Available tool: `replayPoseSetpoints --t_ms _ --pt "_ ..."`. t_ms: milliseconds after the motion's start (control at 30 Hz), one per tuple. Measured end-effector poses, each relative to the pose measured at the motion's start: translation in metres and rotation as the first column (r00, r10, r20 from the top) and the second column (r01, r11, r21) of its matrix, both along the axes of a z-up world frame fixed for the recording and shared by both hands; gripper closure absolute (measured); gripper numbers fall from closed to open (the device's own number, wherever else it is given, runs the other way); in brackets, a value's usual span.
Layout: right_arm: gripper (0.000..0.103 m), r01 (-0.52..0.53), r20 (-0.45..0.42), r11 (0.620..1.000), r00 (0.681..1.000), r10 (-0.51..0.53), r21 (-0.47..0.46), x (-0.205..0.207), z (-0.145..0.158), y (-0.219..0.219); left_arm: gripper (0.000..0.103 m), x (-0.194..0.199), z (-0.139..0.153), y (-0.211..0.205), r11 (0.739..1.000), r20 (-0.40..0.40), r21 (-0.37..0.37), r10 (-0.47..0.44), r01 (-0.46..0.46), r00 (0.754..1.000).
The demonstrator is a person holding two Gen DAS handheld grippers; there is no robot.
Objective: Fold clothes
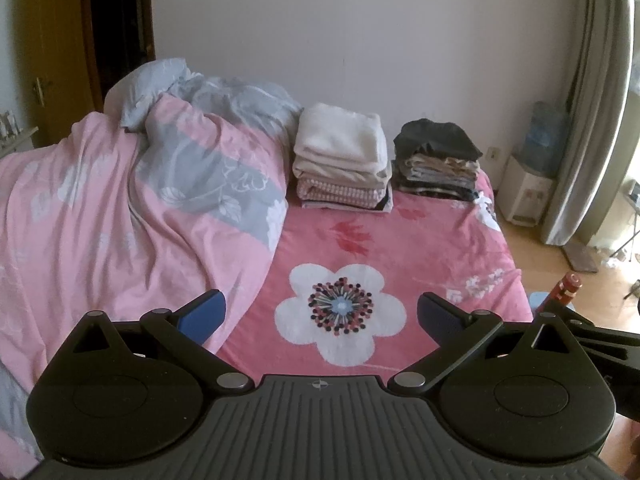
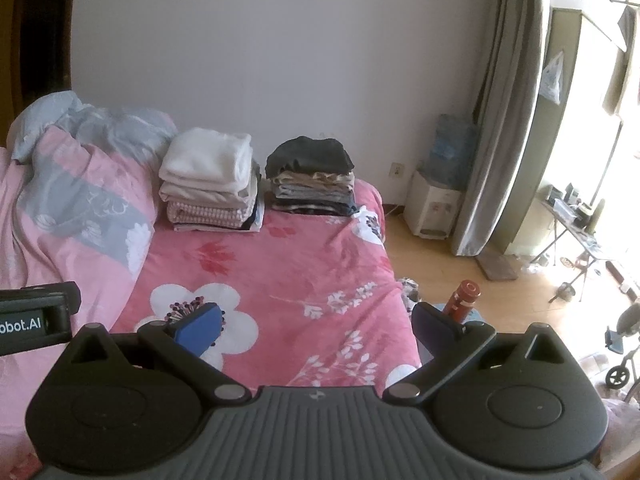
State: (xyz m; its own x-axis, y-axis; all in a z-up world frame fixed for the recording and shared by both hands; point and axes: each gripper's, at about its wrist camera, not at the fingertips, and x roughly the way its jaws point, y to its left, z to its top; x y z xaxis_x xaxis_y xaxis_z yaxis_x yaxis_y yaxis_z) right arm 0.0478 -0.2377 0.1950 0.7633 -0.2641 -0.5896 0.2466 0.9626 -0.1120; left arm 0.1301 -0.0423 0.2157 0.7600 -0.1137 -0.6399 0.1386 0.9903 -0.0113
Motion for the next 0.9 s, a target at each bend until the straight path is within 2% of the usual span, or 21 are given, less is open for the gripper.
replayPoseSetpoints --t_ms 900 --pt "0.000 -0.014 -0.019 1.000 1.000 0.014 -0.011 0.0044 -0.0037 0.0040 0.000 0.0019 -0.0023 0.0008 1.000 -0.012 -0.001 -0.002 0.002 1.000"
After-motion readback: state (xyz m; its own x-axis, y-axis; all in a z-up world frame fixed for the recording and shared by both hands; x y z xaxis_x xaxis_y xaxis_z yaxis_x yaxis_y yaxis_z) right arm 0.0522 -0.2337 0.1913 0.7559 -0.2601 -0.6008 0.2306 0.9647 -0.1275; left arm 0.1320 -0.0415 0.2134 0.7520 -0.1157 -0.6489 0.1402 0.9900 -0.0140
